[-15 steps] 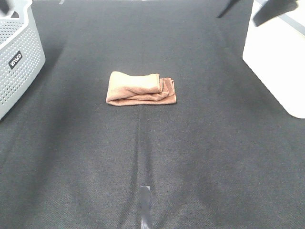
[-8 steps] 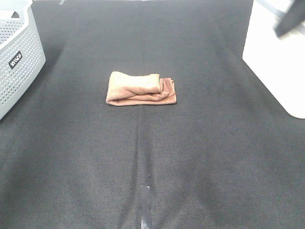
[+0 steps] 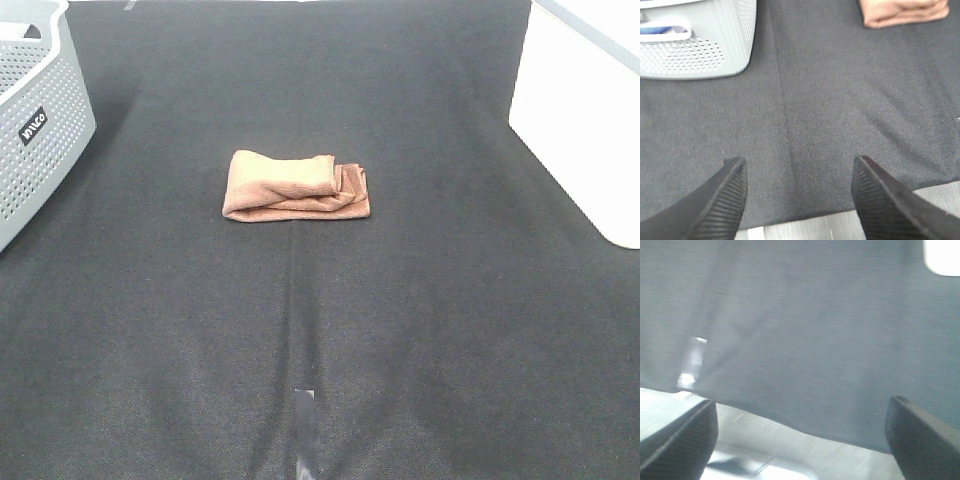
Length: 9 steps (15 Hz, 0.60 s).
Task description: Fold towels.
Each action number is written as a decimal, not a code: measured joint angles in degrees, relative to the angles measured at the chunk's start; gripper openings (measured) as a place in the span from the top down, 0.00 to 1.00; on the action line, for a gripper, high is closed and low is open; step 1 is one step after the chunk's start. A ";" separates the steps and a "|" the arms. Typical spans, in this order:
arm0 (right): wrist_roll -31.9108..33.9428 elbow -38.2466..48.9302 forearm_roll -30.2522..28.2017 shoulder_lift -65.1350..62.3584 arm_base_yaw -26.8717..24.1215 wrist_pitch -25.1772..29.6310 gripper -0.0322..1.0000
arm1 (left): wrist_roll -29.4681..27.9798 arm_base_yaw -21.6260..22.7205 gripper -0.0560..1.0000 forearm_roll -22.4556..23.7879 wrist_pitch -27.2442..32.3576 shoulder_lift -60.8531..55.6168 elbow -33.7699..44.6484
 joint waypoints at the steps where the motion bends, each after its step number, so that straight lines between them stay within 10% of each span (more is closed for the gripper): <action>1: 0.00 2.23 -1.43 -5.10 0.00 -0.06 0.14 | 1.49 0.00 0.39 -0.74 0.00 -4.01 1.66; 9: -4.76 14.27 -0.97 -23.89 0.00 -6.65 0.14 | 10.83 0.00 0.39 -7.45 -5.73 -14.27 12.20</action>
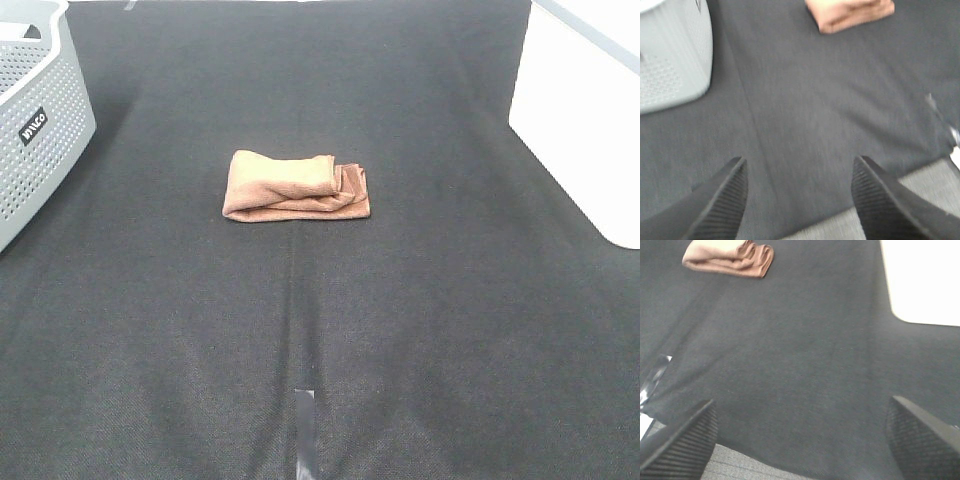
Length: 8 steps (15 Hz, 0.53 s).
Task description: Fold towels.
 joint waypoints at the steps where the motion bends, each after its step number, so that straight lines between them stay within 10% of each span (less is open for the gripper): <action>1: -0.97 0.34 0.46 -0.11 0.00 -0.80 0.14 | 0.29 0.00 0.39 -0.06 -2.06 0.00 1.09; 8: -1.26 0.52 0.63 -0.11 0.00 -1.32 0.14 | 0.46 0.00 0.39 -0.06 -3.55 0.00 1.83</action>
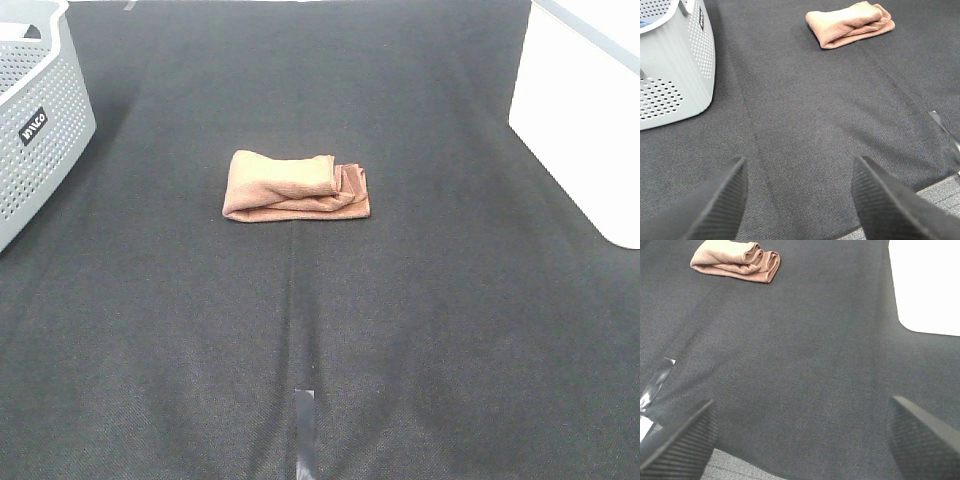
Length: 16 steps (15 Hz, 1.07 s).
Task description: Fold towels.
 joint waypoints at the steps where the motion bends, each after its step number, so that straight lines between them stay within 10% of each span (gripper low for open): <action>1: 0.00 0.00 0.00 0.00 0.00 0.00 0.14 | 0.00 0.00 0.39 0.00 0.00 0.00 0.00; 16: 0.00 0.00 0.29 0.00 -6.82 -0.11 0.14 | 0.00 11.69 0.39 0.00 -0.11 -1.15 0.00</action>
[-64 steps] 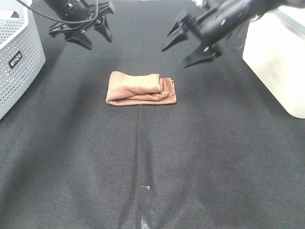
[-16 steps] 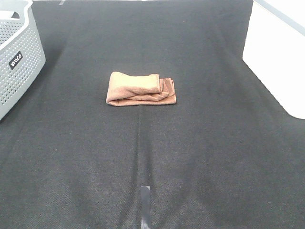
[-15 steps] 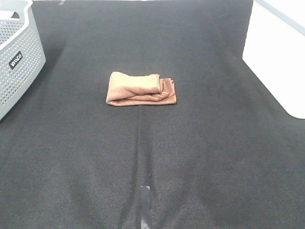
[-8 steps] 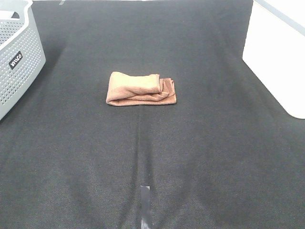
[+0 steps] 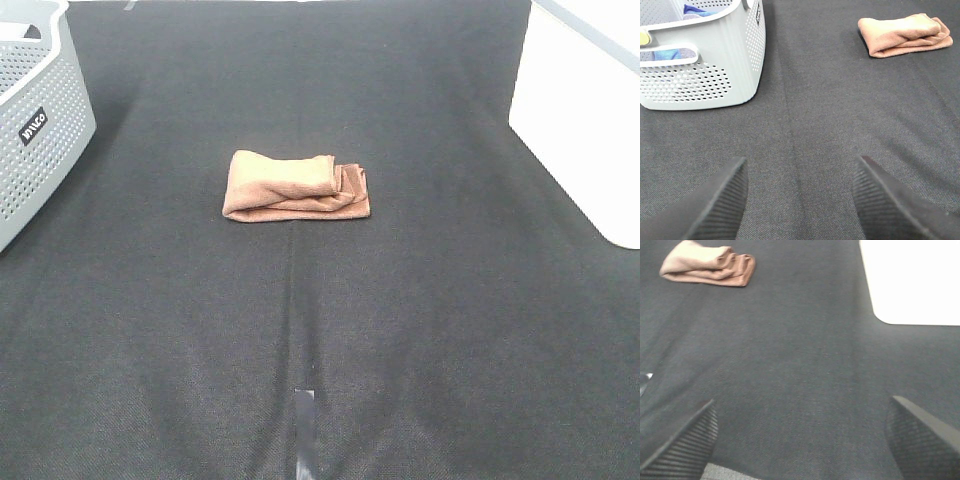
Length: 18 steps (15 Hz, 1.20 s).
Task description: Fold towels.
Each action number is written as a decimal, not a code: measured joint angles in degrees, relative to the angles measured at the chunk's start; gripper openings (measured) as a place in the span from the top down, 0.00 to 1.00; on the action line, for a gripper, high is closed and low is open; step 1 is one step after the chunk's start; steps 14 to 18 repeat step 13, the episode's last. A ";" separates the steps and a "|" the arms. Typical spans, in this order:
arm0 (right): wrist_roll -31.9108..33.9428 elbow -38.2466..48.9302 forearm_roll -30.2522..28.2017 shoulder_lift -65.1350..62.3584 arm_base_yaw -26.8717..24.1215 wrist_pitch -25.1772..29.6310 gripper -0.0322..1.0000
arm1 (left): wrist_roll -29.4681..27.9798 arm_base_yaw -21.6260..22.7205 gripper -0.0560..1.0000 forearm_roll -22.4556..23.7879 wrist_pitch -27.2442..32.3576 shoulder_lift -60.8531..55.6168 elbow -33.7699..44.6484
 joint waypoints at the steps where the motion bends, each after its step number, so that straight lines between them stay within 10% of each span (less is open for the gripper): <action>1: 0.00 0.00 0.11 -0.11 -0.57 0.00 0.14 | 0.00 0.00 0.39 0.00 0.00 0.00 0.00; 18: 0.00 0.06 0.86 -1.32 -0.97 0.00 0.14 | 0.00 0.00 0.39 0.00 0.00 0.00 0.00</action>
